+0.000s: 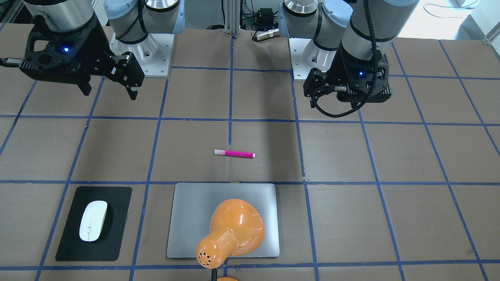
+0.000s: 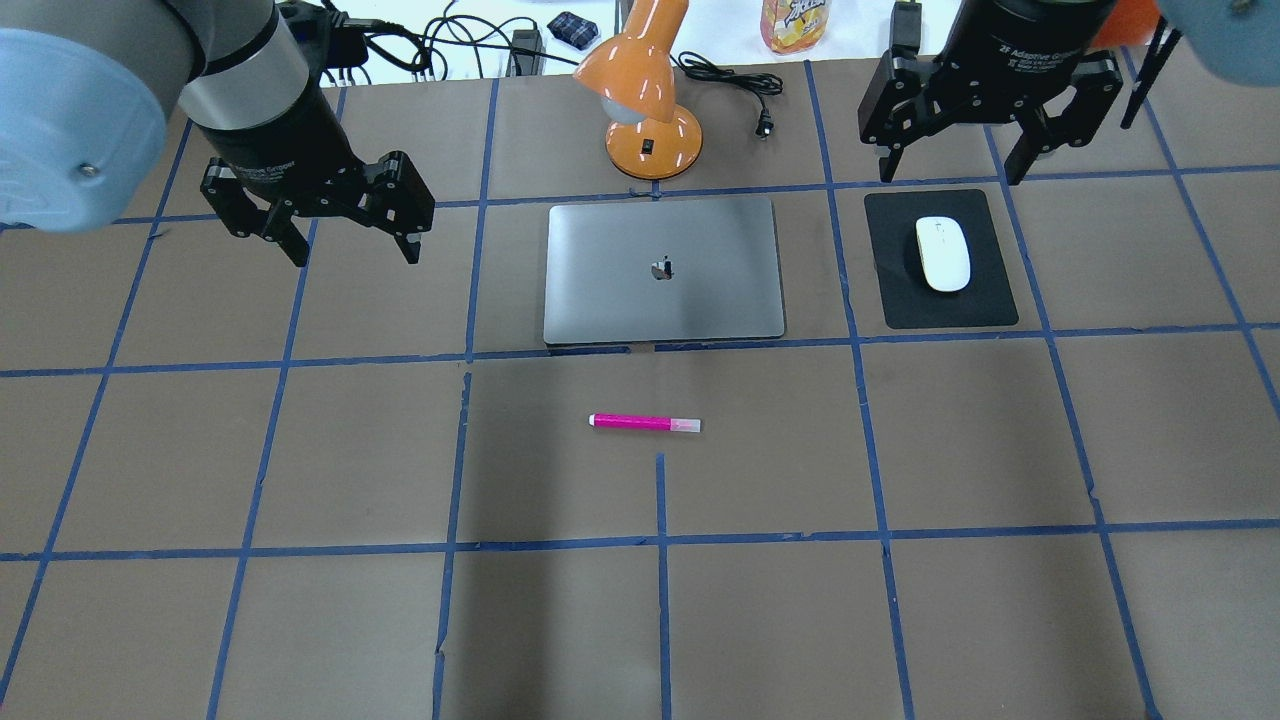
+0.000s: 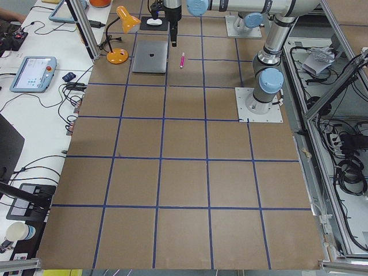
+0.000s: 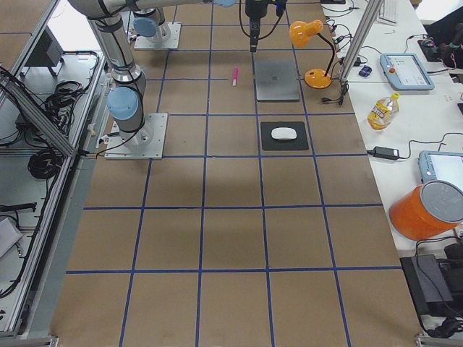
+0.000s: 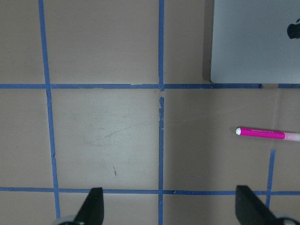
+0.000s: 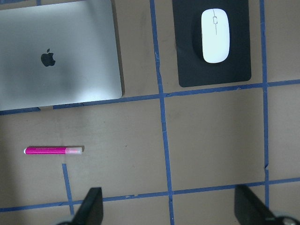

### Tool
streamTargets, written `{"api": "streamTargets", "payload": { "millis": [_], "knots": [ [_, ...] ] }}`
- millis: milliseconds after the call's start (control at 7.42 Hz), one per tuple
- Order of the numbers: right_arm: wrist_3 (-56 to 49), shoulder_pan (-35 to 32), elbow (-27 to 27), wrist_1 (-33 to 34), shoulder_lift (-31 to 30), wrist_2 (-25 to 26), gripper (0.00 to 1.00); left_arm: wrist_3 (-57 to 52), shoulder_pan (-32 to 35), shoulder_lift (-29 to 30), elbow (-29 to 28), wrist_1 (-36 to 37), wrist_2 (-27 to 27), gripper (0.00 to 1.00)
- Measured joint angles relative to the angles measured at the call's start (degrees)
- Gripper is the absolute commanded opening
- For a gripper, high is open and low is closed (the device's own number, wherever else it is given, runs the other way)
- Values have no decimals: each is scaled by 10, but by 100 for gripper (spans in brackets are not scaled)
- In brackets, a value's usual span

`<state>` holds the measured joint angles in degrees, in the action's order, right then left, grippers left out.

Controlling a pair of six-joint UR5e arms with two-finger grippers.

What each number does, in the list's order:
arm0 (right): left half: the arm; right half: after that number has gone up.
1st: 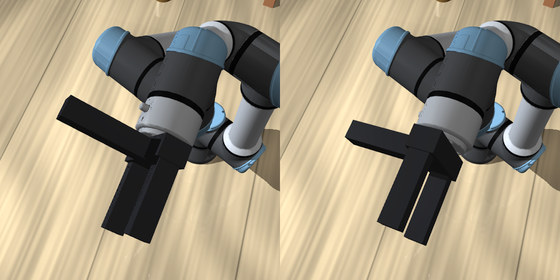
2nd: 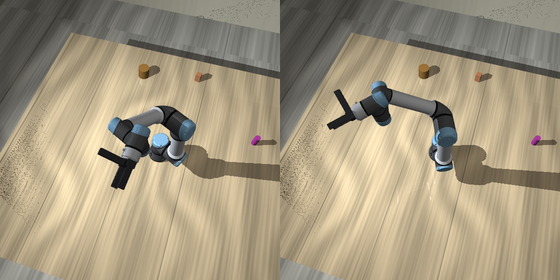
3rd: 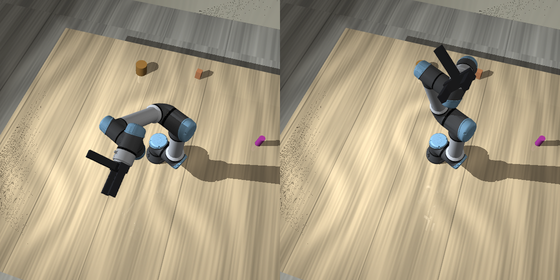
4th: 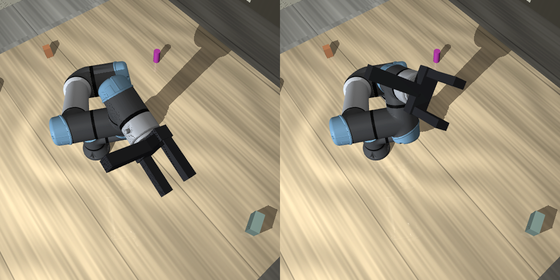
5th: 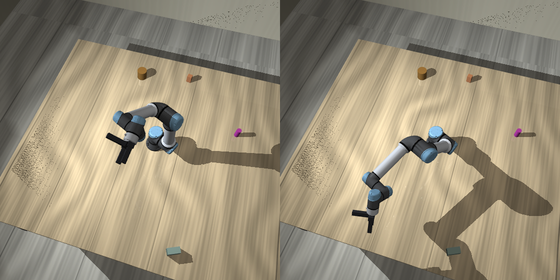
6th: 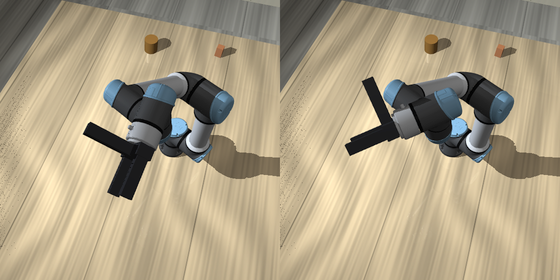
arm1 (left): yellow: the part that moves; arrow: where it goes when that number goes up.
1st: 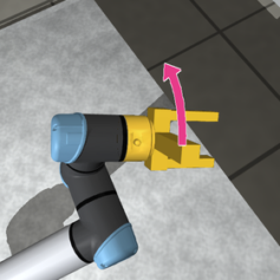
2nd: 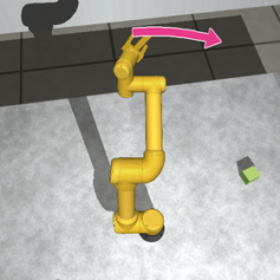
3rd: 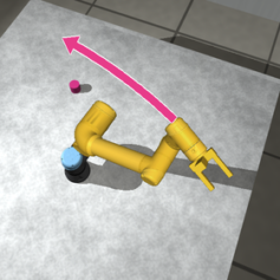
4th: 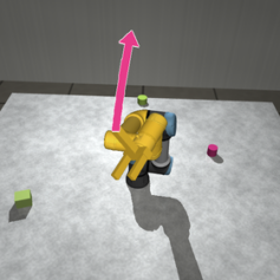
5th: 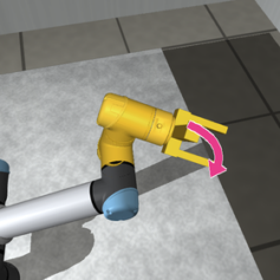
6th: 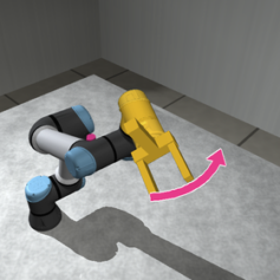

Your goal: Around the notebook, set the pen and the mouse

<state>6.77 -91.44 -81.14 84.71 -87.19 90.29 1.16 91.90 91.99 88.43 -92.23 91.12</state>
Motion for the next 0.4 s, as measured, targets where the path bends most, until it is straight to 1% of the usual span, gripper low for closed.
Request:
{"api": "streamTargets", "payload": {
  "millis": [404],
  "knots": [
    [0, 0, -1, 0, 0, 0, 100, -4, 1, -2, 0, -9, -3, 100]
  ]
}}
